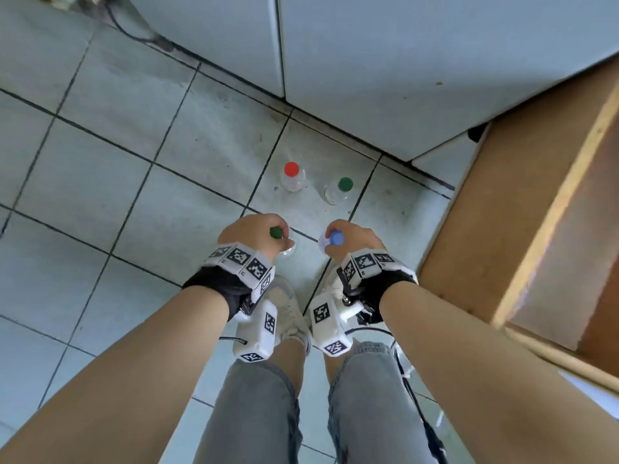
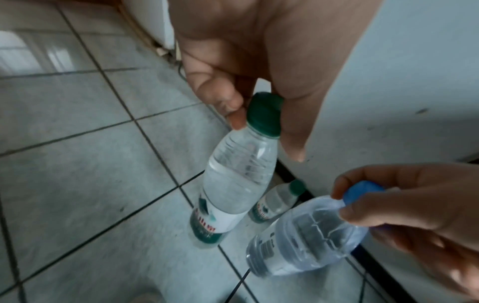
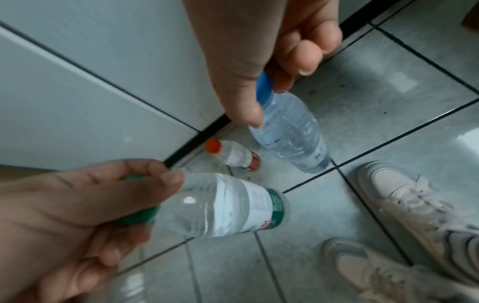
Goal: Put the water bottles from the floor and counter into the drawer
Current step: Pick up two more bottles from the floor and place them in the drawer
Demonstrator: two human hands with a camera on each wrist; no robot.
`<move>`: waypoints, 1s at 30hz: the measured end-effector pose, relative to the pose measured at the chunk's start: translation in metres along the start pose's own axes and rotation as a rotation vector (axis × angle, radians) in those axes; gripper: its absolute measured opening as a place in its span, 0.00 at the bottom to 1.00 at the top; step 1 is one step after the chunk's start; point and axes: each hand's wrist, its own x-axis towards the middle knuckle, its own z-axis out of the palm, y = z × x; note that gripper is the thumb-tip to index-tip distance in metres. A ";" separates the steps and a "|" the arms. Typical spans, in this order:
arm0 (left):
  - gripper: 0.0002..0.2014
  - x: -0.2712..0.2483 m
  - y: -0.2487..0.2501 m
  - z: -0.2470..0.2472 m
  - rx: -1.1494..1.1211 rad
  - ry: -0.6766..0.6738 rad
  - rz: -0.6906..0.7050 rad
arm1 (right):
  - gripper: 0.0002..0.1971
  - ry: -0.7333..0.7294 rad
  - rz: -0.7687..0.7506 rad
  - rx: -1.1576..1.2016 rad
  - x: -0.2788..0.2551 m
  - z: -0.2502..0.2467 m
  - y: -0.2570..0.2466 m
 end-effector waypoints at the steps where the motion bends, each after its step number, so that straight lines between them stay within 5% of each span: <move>1: 0.04 -0.018 0.009 -0.014 0.012 0.025 0.002 | 0.11 0.006 -0.003 0.013 -0.018 -0.013 -0.008; 5: 0.07 -0.091 0.056 -0.069 0.037 0.128 0.040 | 0.09 0.084 -0.044 0.099 -0.103 -0.075 -0.033; 10: 0.13 -0.182 0.125 -0.141 -0.003 0.300 0.178 | 0.11 0.379 -0.081 0.249 -0.213 -0.158 -0.054; 16: 0.23 -0.256 0.213 -0.179 -0.122 0.472 0.381 | 0.15 0.622 -0.052 0.386 -0.294 -0.244 -0.019; 22: 0.19 -0.279 0.315 -0.146 -0.067 0.386 0.554 | 0.17 0.692 0.039 0.355 -0.319 -0.293 0.068; 30: 0.15 -0.243 0.400 -0.013 0.068 0.171 0.514 | 0.16 0.501 0.232 0.381 -0.289 -0.289 0.210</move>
